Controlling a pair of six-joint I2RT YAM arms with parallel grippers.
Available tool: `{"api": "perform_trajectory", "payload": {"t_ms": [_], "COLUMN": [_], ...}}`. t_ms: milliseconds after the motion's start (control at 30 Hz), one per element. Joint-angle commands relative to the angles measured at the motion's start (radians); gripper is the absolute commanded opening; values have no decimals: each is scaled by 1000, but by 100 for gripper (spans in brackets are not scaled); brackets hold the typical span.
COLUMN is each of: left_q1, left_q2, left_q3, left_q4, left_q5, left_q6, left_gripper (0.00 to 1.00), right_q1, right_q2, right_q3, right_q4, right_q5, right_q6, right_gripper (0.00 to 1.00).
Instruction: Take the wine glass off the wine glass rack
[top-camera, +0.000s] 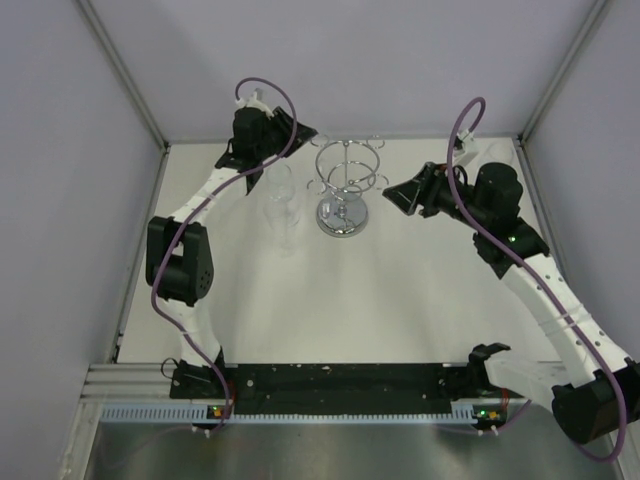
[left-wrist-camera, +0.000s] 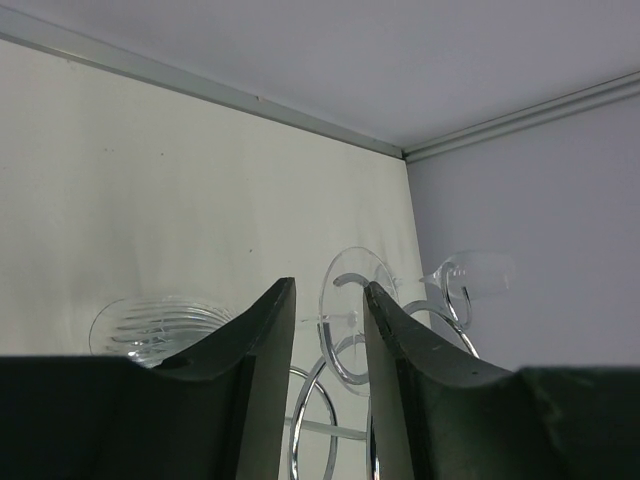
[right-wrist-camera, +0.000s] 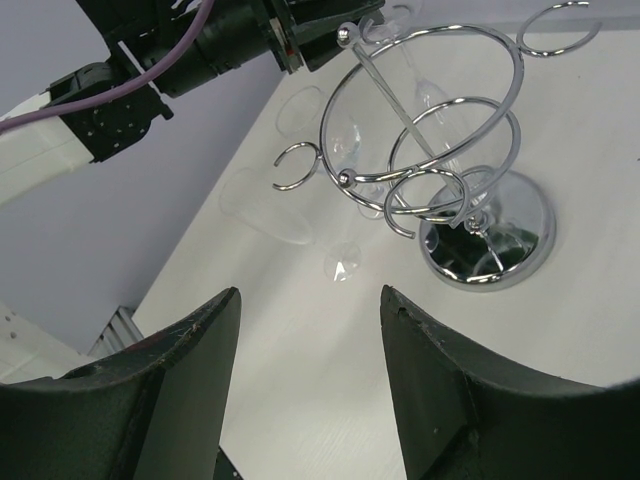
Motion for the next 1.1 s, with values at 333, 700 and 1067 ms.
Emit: {"api": "perform_trajectory", "payload": {"t_ms": [333,700,1067], "left_q1": [-3,-2,1], "left_q2": [3,-13,-59], "left_q3": [4,11,11], "left_q4": [83,77,77], "left_q5": [39,37,22], "left_q6": [-12,3,29], "left_gripper": [14,0,0], "right_q1": [9,9,9], "right_q2": [-16,-11,-15], "right_q3": [-7,-7,-3], "right_q4": [53,61,56], "right_q5": [-14,-21,-24], "right_q6": [4,11,10], "right_gripper": [58,58,58]}}
